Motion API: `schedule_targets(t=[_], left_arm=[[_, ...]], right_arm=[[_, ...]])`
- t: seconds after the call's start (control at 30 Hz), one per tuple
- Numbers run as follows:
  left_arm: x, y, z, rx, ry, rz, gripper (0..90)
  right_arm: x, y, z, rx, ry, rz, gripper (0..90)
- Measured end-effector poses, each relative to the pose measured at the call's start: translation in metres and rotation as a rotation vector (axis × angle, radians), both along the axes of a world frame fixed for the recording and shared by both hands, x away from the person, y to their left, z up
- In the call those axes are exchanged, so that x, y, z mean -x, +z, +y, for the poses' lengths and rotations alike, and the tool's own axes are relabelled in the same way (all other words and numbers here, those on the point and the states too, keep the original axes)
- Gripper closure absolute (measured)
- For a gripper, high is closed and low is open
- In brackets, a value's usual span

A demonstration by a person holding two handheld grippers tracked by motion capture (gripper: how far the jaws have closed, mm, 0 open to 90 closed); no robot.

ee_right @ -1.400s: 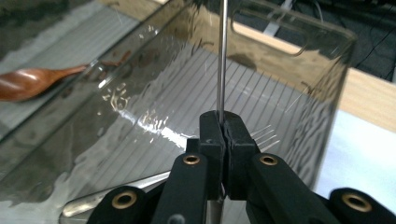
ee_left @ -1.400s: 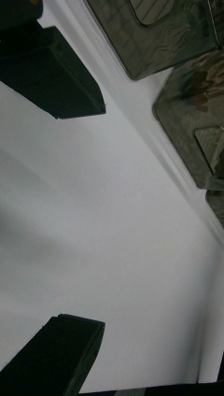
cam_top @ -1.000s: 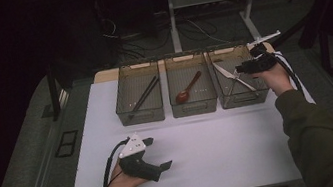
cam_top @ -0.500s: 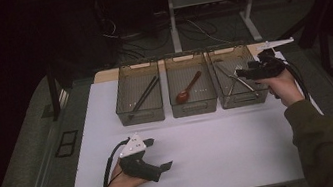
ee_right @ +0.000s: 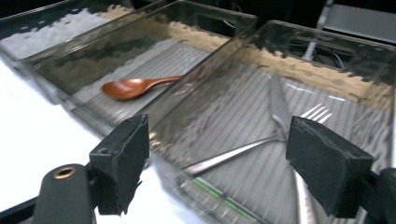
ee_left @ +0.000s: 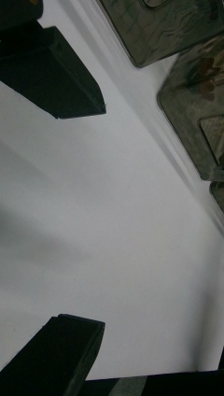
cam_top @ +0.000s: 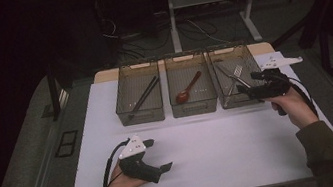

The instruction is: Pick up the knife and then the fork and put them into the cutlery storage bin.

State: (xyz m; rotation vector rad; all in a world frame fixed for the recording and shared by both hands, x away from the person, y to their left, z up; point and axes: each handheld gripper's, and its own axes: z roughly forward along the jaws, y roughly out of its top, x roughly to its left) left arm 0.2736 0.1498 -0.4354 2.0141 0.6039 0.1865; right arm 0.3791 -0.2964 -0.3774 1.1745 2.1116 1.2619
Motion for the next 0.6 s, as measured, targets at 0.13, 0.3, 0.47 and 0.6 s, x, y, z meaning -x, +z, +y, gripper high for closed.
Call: schedule_targets(t=[0.13,0.3,0.47,0.6], left_arm=[[0.000,0.000,0.000,-0.002,-0.001,0.002,0.0],[0.000,0.000,0.000,-0.001,-0.005,-0.002,0.0],[0.000,0.000,0.000,0.001,-0.006,-0.005,0.0],[0.001,0.001,0.000,0.002,-0.007,-0.007,0.0]], right_arm=[[0.016,-0.001,0.004,0.003,0.029,-0.011,19.6],[0.034,-0.004,0.007,-0.019,0.055,-0.021,19.1],[0.050,-0.010,0.010,-0.020,0.082,-0.018,18.3],[0.060,-0.015,0.011,-0.019,0.100,-0.012,17.8]])
